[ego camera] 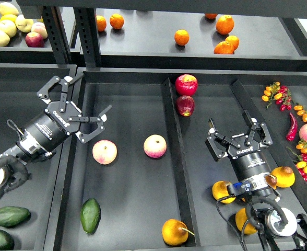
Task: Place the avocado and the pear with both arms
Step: 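Move the left gripper over the green avocado and lower it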
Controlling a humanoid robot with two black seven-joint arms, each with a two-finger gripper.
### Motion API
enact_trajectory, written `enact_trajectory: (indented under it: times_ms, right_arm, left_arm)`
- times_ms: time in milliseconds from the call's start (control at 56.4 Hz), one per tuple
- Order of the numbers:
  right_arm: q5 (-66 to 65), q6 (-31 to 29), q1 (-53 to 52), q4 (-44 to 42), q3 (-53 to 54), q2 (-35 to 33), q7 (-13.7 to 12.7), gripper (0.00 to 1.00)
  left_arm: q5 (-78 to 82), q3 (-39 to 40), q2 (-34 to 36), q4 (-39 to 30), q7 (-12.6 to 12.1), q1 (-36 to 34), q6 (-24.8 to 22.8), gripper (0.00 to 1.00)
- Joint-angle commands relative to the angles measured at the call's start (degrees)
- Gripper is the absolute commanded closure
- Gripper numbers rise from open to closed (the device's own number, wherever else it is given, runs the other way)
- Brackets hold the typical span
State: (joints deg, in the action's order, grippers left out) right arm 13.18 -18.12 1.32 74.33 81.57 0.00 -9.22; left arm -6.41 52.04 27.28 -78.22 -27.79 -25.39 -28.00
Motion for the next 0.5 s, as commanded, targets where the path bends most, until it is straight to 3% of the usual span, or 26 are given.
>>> enact_trajectory:
  times_ms: [0, 177, 478]
  right_arm:
    - [0.0, -0.1, 0.0, 0.0, 0.0, 0.0, 0.0, 0.0]
    - [0.0, -0.1, 0.0, 0.0, 0.0, 0.0, 0.0, 0.0]
    - [0.0, 0.2, 0.0, 0.0, -0.1, 0.0, 0.0, 0.0]
  left_arm:
    - [0.1, -8.1, 3.5, 0.2, -0.2, -6.8, 0.0, 0.0]
    - [1.9, -23.5, 6.1, 1.6, -0.2, -19.5, 0.0, 0.0]
    - [3.5, -46.3, 7.6, 2.5, -0.2, -34.8, 0.0, 0.0]
